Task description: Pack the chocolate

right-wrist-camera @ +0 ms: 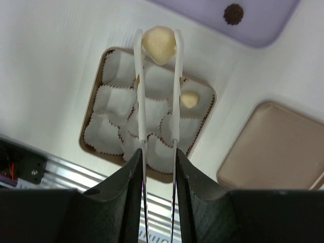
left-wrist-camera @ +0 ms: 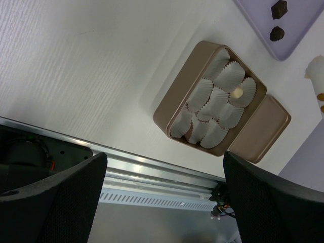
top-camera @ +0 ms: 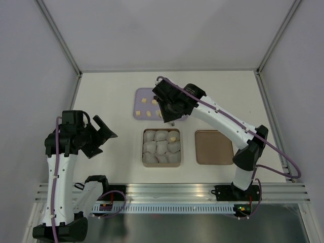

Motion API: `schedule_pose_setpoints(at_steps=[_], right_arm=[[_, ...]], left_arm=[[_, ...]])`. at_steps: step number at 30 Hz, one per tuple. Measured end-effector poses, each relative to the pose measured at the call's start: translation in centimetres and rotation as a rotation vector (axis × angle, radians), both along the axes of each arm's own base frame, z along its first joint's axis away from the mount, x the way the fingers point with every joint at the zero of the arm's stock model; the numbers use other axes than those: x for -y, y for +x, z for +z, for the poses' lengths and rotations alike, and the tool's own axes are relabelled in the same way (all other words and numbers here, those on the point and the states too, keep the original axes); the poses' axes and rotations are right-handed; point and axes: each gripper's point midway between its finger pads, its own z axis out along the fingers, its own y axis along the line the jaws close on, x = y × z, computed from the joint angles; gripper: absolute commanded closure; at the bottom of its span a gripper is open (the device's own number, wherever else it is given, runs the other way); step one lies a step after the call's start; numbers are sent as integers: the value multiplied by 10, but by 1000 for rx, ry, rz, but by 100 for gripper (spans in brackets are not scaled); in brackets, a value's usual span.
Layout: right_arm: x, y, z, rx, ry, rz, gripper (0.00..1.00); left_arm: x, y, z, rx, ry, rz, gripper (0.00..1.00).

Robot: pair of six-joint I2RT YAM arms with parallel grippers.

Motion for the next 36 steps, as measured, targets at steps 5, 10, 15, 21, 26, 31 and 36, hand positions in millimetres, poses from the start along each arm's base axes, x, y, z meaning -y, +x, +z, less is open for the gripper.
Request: schedule_pose_setpoints(at_steps=[5,10,15,21,26,31,36], right_arm=[[-7,-38,1,-30,1,48,84],[-9,-60,-12,-71,-27,61,84],[-9,-70,-23,-98,-44,54,85],[-10,-71,-24,-105,-37,34,85],[-10,-71,-29,-115,-49,31,84],[-11,-70,-43,-133,-77,29,85],[-14,-70,-56,-152,-100,32,85]], left_arm=[[3,4,-5,-43,-16,-9,0],[7,6,-10,-78,-25,-33,0],[23,2,-13,-105,-20,-112,0],[48,-3,-22,-168,3,-190,0],[56,0,-23,-175,4,-169,0],[64,5,-23,-178,9,-171,0],[65,8,-21,-163,11,-157,0]])
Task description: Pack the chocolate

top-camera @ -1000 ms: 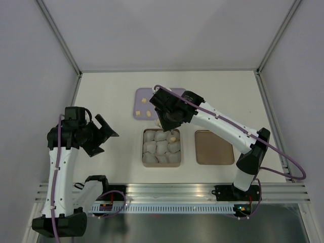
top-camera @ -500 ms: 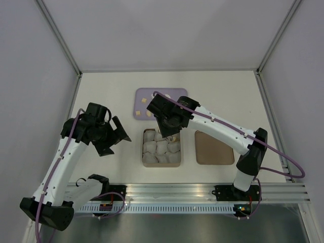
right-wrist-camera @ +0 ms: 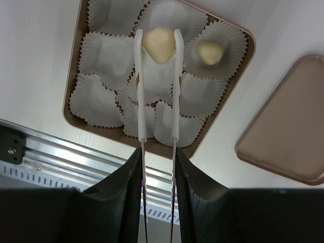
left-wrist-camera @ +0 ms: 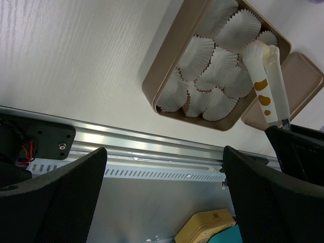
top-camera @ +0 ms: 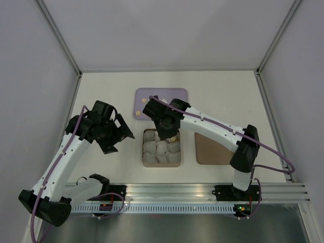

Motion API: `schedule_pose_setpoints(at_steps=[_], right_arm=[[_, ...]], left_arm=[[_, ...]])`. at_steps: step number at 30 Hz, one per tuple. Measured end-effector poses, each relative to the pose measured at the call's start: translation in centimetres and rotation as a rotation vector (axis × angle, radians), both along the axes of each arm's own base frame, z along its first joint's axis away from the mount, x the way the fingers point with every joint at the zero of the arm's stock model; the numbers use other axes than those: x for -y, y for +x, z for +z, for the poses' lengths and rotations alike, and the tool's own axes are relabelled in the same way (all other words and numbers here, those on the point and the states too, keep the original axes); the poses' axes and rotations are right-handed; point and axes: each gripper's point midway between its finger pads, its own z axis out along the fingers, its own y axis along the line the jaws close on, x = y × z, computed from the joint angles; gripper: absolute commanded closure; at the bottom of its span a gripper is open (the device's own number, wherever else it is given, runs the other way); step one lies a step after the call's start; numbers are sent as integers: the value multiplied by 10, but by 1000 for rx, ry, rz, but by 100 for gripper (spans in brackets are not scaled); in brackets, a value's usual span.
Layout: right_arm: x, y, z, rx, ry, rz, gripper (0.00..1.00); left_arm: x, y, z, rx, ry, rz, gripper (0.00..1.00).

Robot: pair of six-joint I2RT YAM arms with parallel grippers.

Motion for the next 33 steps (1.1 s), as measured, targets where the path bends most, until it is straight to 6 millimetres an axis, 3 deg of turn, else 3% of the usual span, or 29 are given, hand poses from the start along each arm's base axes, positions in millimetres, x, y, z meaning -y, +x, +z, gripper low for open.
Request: schedule_pose_setpoints(at_steps=[14,33], right_arm=[[-6,2,-27,-37,-43,11,85],[-6,9,-37,-36,-55,22,85]], left_arm=[[-1,1,0,5,5,9,0],[-2,0,0,2,6,9,0]])
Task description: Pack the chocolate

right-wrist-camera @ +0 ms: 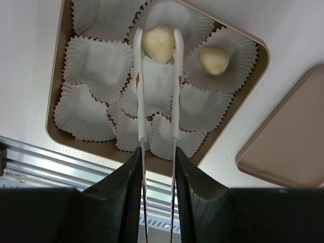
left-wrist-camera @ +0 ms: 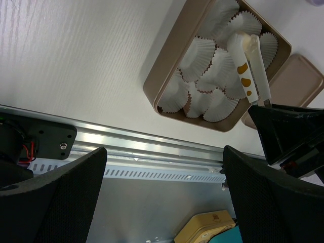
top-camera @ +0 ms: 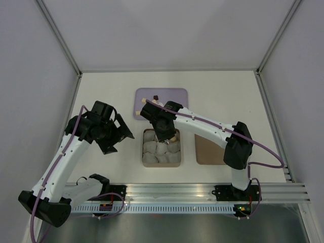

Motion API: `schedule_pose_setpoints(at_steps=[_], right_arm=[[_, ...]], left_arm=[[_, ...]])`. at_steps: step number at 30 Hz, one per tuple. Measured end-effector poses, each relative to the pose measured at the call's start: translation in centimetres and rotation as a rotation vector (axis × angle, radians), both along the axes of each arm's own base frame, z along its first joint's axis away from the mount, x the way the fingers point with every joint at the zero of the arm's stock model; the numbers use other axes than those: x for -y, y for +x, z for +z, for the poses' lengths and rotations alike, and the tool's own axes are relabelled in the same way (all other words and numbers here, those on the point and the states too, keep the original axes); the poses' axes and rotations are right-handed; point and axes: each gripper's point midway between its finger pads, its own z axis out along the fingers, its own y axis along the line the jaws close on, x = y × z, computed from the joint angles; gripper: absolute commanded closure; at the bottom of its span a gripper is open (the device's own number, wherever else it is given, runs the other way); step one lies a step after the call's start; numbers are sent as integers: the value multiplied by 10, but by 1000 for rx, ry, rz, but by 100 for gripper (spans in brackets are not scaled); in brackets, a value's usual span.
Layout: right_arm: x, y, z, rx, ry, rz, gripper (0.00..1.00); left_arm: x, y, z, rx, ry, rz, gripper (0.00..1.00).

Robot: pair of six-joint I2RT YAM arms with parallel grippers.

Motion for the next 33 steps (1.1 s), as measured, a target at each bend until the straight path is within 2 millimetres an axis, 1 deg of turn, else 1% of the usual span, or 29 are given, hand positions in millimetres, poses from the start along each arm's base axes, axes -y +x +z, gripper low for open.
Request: schedule_pose_setpoints(at_steps=[8,16,20,25,33], right_arm=[[4,5,-7,-6,-19,6,85],[4,7,-9,-5,-24,15,85],[3,8,-14,-7,-27,16,85],[6,6,-21,-16,-42,18,85],[3,9,-21,-6,-29,17,83]], left_arm=[[-1,-3,2,5,-1,0,0],[-3,-4,2,4,3,2,0],[-4,-5,2,6,5,3,0],[-5,-9,1,6,6,3,0],[-6,-12,-3,-1,8,3,1]])
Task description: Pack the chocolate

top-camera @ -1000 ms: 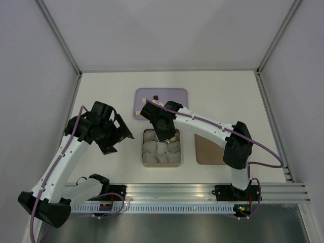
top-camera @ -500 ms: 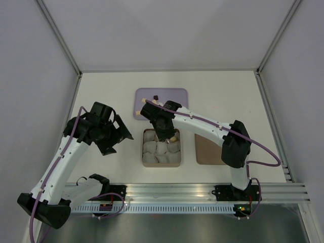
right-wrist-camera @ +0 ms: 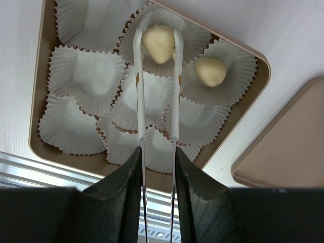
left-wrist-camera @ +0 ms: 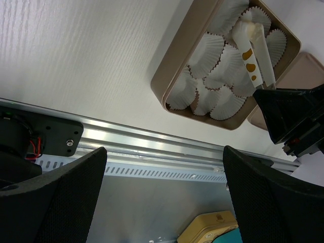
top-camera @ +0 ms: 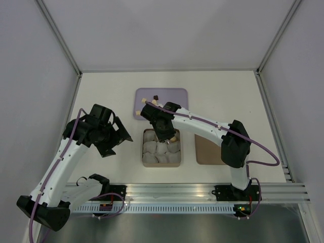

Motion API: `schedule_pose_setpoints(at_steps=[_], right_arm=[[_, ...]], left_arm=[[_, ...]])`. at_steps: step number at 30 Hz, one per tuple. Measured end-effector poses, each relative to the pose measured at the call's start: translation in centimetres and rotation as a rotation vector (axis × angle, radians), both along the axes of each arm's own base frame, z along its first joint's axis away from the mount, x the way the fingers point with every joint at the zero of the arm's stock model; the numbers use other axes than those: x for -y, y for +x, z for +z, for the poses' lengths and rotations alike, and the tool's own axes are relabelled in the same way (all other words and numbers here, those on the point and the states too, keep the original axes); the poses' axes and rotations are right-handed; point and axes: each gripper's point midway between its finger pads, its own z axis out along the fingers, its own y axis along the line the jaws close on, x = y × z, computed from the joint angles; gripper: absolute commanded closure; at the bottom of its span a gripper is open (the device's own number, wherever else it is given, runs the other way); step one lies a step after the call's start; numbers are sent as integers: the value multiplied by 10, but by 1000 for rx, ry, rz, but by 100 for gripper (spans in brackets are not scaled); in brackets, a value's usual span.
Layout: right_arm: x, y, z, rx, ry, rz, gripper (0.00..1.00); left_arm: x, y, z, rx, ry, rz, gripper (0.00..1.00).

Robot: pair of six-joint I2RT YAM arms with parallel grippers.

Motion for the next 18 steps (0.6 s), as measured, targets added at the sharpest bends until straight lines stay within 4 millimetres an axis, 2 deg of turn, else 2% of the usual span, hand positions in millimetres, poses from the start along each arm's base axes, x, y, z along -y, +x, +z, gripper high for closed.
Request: schedule_pose_setpoints(at_steps=[8,18], right_arm=[[0,1,-10,-10,-21,6,82],[1,3,-12,-3,-31,2,66]], left_arm=[[0,-1,1,4,-1,0,0],[-2,-4,-2,4,1,2,0]])
